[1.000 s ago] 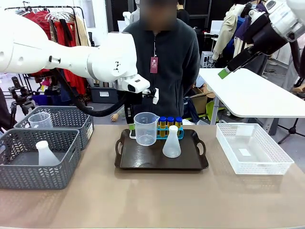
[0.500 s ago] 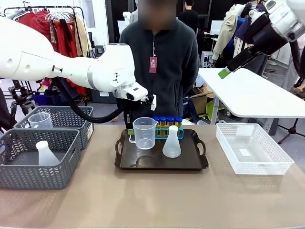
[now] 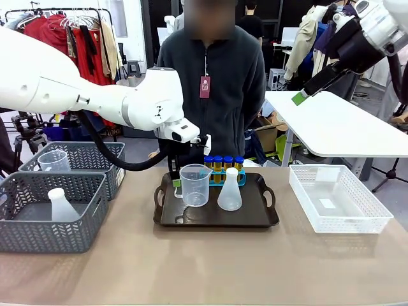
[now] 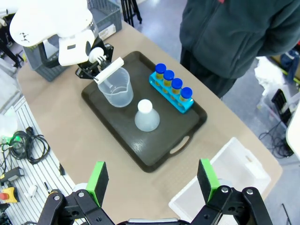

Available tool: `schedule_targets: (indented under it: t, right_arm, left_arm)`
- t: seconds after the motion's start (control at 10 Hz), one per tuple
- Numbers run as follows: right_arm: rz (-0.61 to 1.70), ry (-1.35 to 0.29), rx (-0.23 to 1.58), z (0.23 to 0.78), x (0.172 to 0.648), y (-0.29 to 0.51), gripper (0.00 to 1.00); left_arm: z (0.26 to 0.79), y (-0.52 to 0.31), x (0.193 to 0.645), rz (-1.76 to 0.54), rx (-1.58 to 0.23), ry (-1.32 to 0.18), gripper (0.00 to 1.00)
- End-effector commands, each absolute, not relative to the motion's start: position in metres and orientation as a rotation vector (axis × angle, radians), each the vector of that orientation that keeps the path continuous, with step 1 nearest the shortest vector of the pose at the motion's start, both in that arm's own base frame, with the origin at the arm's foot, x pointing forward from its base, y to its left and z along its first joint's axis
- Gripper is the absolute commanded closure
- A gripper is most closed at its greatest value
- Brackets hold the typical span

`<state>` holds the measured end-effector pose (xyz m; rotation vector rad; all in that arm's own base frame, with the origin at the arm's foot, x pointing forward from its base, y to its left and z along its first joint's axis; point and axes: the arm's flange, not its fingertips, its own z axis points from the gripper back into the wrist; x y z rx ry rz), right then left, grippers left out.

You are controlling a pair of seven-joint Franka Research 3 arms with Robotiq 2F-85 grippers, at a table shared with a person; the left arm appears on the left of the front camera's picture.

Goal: Prepare the laboratory tools.
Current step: Pick up one Large Measuring Cup and place it on the Handle tray.

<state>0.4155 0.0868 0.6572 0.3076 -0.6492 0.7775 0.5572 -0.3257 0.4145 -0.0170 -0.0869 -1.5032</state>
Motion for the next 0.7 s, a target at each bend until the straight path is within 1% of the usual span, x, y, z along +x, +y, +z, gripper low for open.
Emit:
schedule_targets:
  t: [0.0,0.6]
  right_arm:
    - [0.777,-0.651,0.309,0.657,0.415,0.086,0.00]
    - [0.777,-0.651,0.309,0.657,0.415,0.086,0.00]
  left_arm:
    - [0.407,-0.323,0.557,-1.513,0.002,-0.088,1.00]
    - [0.389,-0.319,0.560,-1.495,-0.005,-0.057,1.00]
